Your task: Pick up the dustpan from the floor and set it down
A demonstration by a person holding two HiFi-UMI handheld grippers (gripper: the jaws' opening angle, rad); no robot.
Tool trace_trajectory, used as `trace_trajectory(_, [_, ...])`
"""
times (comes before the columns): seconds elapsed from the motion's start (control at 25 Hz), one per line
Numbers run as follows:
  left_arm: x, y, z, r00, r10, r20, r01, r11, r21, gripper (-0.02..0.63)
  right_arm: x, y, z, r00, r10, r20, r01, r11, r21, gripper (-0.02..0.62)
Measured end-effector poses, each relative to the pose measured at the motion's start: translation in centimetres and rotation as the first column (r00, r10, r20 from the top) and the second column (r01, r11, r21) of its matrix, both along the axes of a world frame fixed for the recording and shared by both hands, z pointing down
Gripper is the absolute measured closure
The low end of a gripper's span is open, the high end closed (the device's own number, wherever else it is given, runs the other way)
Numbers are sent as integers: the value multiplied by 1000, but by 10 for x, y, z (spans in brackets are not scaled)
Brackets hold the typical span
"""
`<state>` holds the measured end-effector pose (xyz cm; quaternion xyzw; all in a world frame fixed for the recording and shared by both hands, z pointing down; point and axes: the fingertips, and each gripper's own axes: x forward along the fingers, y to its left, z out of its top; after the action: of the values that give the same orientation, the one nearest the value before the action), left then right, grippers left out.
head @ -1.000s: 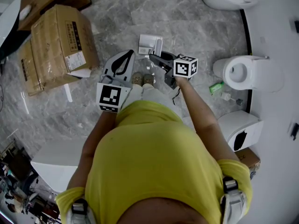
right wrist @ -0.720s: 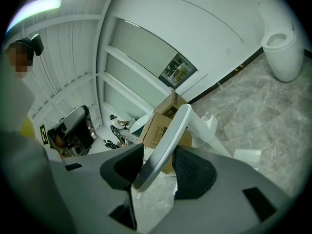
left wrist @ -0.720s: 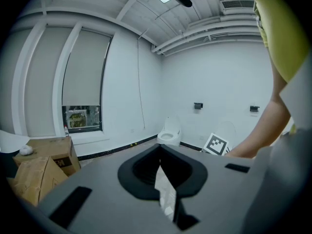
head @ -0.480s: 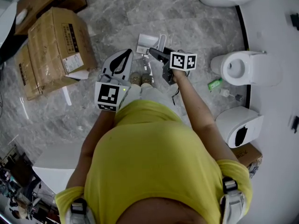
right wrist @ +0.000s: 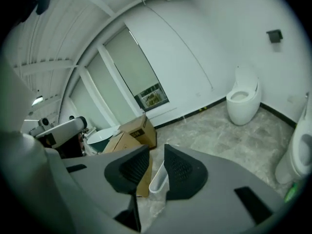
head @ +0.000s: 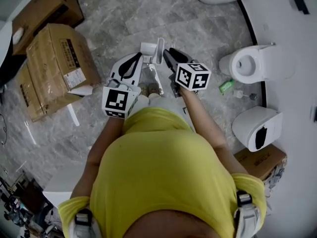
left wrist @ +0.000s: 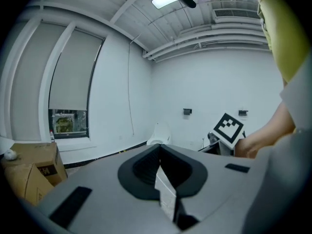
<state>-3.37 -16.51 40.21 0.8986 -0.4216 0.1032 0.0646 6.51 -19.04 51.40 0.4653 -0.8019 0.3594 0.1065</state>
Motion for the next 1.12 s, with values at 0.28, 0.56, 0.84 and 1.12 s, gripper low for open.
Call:
trace_trajectory(0.28, [13,-14,-40,999,23,-29,-20,995,99,604,26,-11,-97,982,124,-144,-72,944,323,583])
trace_trajectory(0.56, [7,-29,-113,995,-6,-97,28,973,228,604,32,-12,-209,938,251,-240,-50,782,621,583])
trace_trajectory(0.84, [-1,-29,-169,990,-55,-131,96,941,325,604,31,2,-263,935,293,-200,-59,685,726,584])
trace_trajectory(1.12, [-4,-24,-176,989,-71,-126,108,941,319,604,28,9,-263,941,277,-195,-55,692,720,584])
